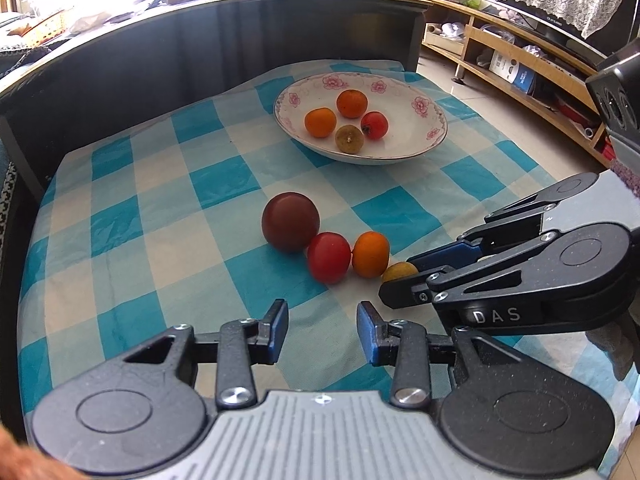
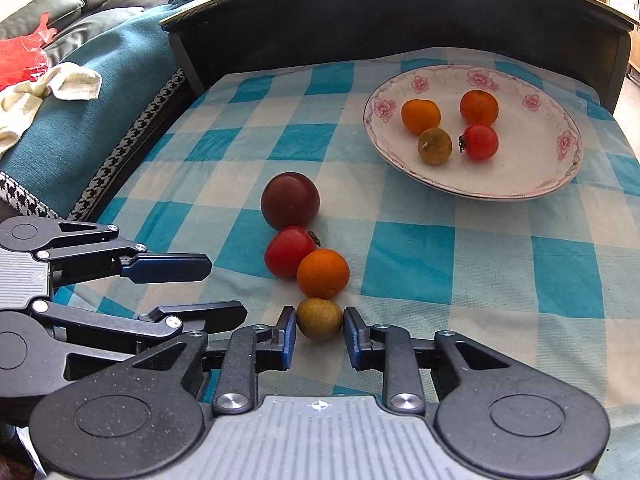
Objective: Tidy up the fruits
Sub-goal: 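Grasp a yellow-brown fruit with the right tool while the left tool approaches a red tomato, then grasp the red cherry tomato with the left tool while the right tool holds its fruit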
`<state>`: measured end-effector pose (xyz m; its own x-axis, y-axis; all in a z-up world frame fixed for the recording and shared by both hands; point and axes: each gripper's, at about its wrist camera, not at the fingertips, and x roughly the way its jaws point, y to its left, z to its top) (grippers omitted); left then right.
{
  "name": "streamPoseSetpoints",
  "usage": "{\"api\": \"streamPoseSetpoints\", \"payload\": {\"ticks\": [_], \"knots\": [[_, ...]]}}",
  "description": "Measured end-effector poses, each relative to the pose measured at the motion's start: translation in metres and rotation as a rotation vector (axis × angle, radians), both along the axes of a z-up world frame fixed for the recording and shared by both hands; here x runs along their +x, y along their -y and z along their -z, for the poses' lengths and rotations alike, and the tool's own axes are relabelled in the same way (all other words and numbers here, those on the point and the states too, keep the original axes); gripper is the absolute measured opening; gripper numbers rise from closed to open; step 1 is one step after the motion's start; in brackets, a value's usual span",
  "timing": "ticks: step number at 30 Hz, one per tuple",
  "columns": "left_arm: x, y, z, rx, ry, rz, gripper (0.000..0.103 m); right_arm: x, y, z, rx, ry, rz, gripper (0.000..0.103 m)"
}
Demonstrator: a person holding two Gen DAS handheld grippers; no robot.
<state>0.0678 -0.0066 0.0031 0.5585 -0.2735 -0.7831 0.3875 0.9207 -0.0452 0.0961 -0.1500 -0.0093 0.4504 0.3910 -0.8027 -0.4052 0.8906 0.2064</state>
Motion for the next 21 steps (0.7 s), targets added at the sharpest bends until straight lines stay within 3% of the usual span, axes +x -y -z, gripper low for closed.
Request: {"api": "streamPoseSetpoints", "payload": {"ticks": [21], "knots": [[0.032,0.016,0.019,-0.001,0.040,-0.006,0.046,-0.001,0.030,-0.004,0.022,0.000,0.060,0.021]]}}
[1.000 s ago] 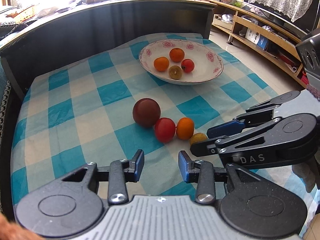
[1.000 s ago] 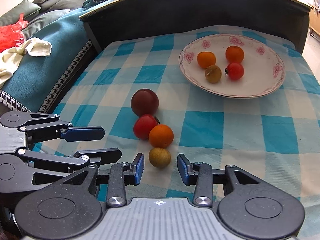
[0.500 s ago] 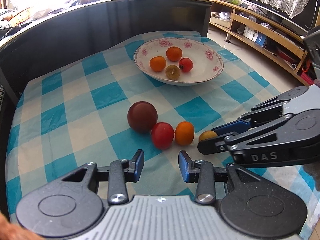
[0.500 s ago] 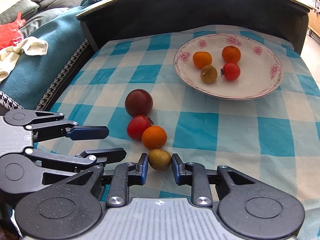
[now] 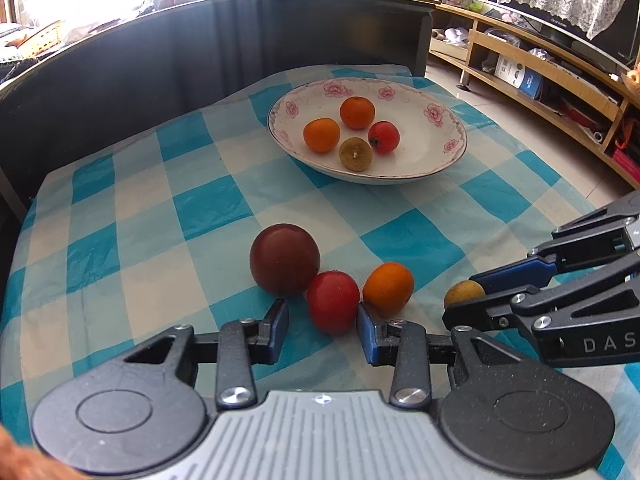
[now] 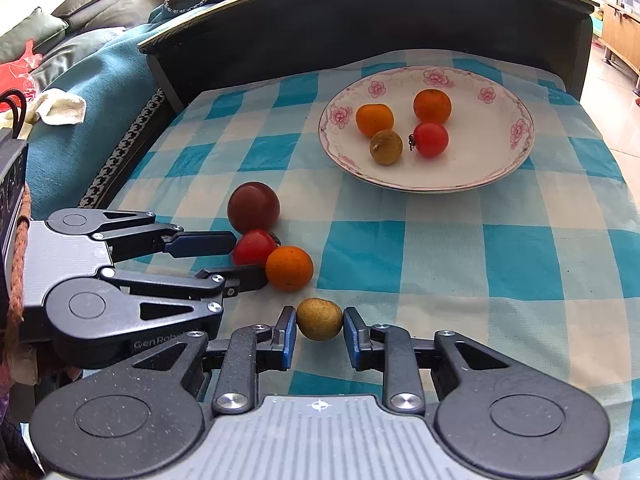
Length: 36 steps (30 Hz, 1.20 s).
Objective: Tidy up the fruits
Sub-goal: 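Grasp the red cherry tomato with the left tool while the right tool holds its fruit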
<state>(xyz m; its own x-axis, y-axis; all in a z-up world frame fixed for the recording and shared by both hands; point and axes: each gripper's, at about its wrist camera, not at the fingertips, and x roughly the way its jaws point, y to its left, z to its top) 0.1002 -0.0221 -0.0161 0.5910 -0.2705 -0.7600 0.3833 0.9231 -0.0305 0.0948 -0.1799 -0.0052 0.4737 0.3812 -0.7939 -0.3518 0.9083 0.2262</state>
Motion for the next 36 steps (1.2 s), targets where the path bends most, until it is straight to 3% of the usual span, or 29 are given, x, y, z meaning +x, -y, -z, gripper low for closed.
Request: {"api": "streamPoseSetpoints", "payload": {"ticks": [9,14,26,36], "knots": [[0.001,0.006,0.004,-0.007,0.021,-0.034,0.044,0.004,-0.002,0.007,-0.009,-0.011,0.011,0.022],[0.001,0.007,0.003,-0.015,0.013,-0.016,0.035,0.004,-0.005,0.006,-0.024,0.001,0.002,0.021],[-0.026,-0.001,-0.003,0.012,-0.037,0.069,0.035,-0.002,0.012,0.004,-0.034,-0.002,-0.002,0.021],[-0.029,0.003,-0.001,0.037,-0.020,0.095,0.037,-0.006,0.011,0.005,-0.057,0.023,-0.045,0.022]]}}
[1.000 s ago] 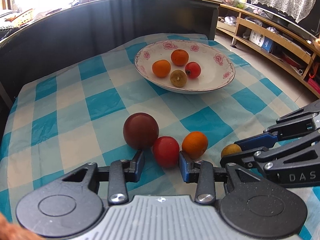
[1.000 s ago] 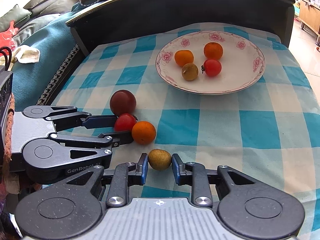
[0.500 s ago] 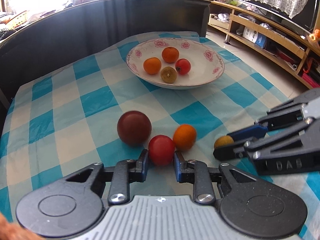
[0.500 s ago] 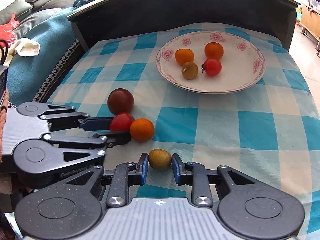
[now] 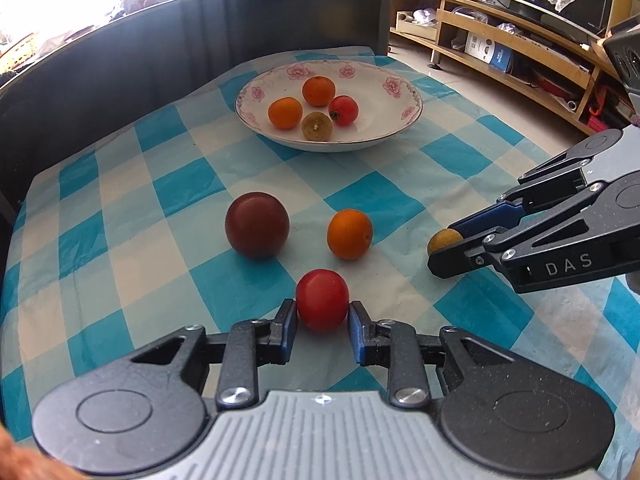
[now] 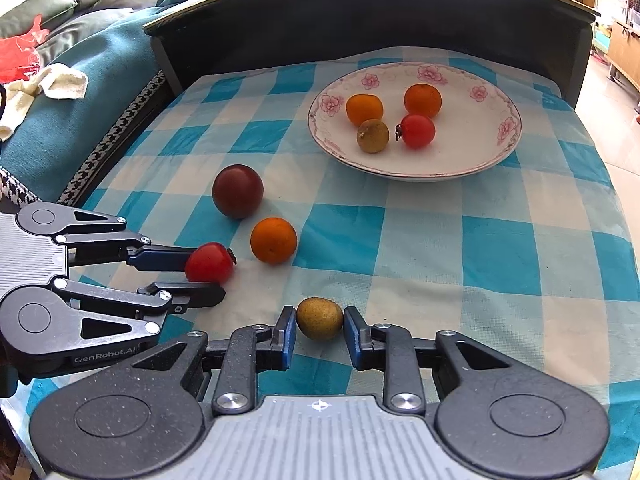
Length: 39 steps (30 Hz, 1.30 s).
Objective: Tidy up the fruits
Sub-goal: 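Grasp the red cherry tomato with the left tool while the right tool holds its fruit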
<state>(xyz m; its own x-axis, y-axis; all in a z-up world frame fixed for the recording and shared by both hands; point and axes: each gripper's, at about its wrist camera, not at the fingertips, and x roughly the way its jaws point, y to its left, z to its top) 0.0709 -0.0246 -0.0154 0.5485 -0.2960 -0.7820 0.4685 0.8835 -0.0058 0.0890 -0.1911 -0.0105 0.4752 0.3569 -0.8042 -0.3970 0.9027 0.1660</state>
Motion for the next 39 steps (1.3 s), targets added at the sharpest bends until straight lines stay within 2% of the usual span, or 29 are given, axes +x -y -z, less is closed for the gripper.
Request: {"api": "streamPoseSetpoints", "payload": {"ticks": [10,20,34,36,39], "knots": [[0.0008,0.0015,0.0020,0.015,0.027,-0.012,0.048,-0.0046,-0.0038,-0.0003,-0.019,0.020,-0.028,0.028],[-0.0016,0.0054,0.0025,0.030,0.047,0.000,0.048,-0.0058,-0.0056,0.0001,-0.036,0.031,-0.041,0.028],[0.0004,0.0088,0.0024,0.024,0.028,-0.004,0.048,-0.0054,-0.0066,0.0012,-0.048,0.031,-0.041,0.027],[0.0009,0.0087,0.0024,0.022,0.024,-0.008,0.048,-0.0050,-0.0075,0.0013,-0.059,0.031,-0.041,0.024],[0.0019,0.0082,0.0016,0.015,0.012,-0.006,0.043,-0.0046,-0.0074,0.0011,-0.056,0.021,-0.035,0.021]]}}
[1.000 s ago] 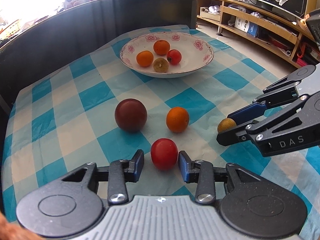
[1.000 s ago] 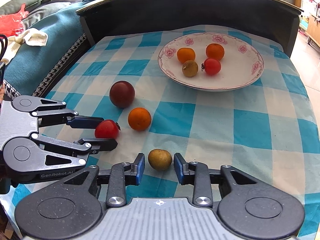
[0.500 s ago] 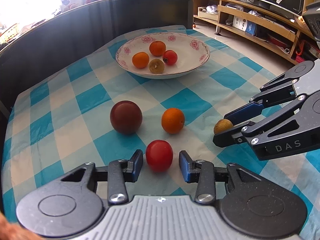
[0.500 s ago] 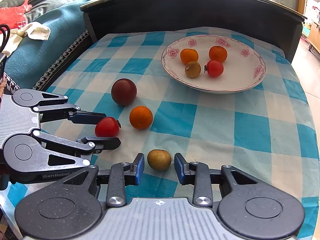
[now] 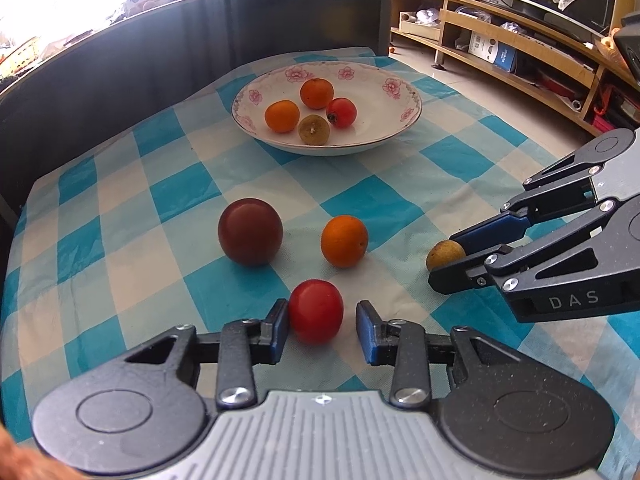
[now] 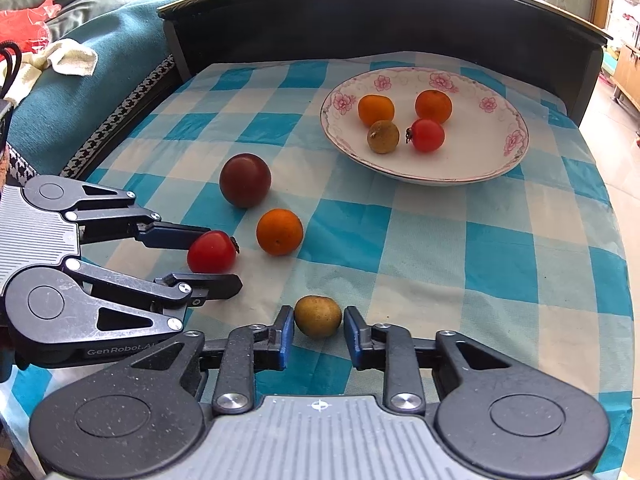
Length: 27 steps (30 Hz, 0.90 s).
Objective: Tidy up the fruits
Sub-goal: 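Grasp the red cherry tomato with the left tool while the right tool holds its fruit, then carry the red tomato with the left tool to the bowl while the right tool carries its fruit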
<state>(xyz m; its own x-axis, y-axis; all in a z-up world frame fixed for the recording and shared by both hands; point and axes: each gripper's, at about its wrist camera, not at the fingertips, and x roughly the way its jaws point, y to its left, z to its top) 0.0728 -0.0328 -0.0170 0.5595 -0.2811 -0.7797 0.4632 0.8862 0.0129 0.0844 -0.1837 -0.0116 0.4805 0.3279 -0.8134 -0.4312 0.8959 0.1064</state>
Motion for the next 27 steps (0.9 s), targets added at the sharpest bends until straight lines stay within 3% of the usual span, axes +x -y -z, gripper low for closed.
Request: {"api": "streamPoseSetpoints", "payload": {"ticks": [3,27], "knots": [[-0.001,0.001,-0.002,0.006,0.009,0.006,0.038,-0.001,-0.001,0.000,-0.008,0.000,0.000,0.020],[0.002,0.007,-0.026,-0.051,0.060,-0.002,0.037,-0.001,-0.002,-0.021,0.052,0.036,0.018,0.020]]}}
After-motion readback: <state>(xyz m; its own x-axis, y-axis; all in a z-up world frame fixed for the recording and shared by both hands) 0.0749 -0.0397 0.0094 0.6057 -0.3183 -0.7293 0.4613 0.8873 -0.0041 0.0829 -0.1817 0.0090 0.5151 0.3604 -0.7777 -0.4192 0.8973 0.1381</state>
